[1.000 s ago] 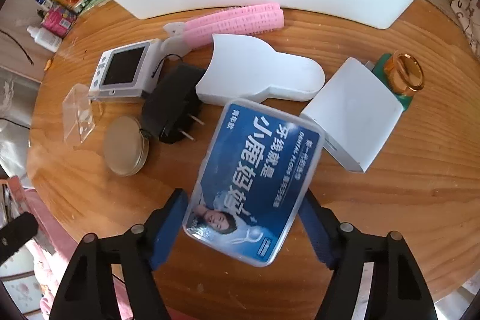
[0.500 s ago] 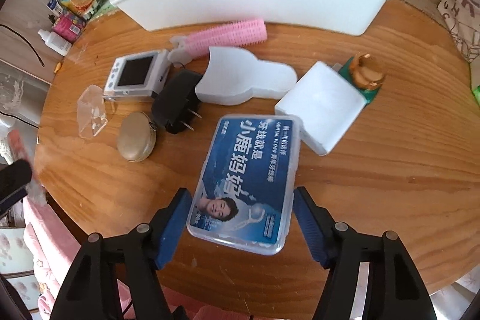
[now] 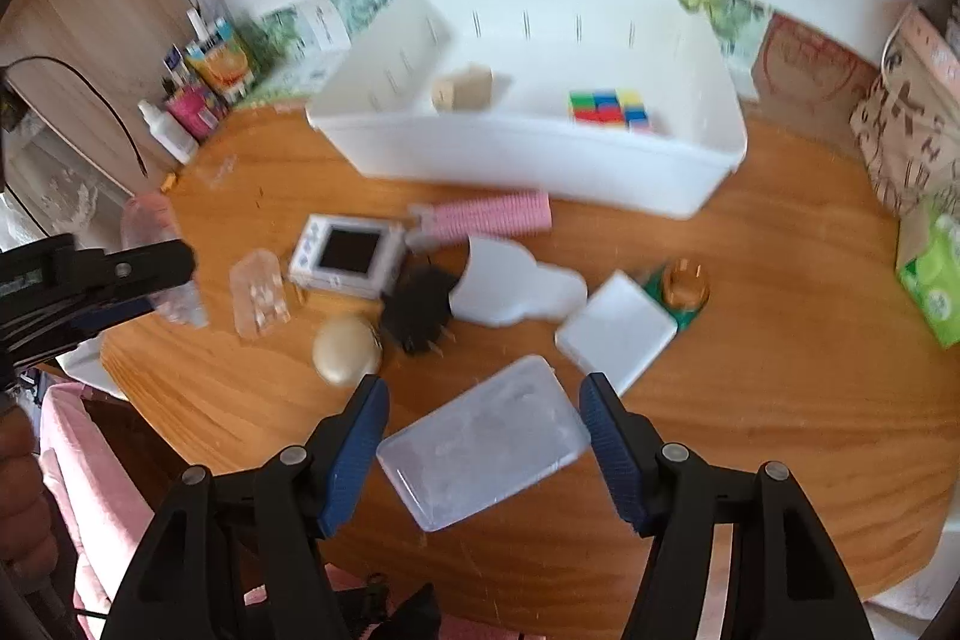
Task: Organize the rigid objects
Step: 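Lift the pink tape dispenser with the left tool toward the white bin, then carry the pink tape dispenser over the white bin with the left tool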
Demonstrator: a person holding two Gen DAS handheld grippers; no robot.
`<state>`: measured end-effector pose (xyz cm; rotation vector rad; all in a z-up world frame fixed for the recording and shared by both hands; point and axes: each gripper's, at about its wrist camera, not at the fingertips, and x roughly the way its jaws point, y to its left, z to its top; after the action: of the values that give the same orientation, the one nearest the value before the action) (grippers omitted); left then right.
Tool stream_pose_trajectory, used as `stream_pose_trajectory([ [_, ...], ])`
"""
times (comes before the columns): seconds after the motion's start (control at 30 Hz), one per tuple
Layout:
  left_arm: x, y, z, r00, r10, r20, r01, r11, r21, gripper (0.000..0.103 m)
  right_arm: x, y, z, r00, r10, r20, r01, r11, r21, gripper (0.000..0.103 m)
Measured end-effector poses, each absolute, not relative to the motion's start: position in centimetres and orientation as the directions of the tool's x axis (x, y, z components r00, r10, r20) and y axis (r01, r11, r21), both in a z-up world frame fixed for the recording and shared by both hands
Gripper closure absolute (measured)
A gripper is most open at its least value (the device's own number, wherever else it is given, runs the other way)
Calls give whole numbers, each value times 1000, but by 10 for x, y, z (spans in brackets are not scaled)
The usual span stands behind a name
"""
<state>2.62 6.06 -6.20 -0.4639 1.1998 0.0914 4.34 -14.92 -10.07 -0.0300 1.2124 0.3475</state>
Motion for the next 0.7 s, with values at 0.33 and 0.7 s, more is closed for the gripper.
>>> stream_pose_trajectory([
  [0.33,69,64,-49,426,-219,-878,-262,899,-351,45,77,-150,-53,467,255,-846,-282,950,131,71],
  [0.7,97,60,-30,554,-237,-798,-163,909,-384,45,106,-155,-44,531,278,-800,-310,943,121,76],
])
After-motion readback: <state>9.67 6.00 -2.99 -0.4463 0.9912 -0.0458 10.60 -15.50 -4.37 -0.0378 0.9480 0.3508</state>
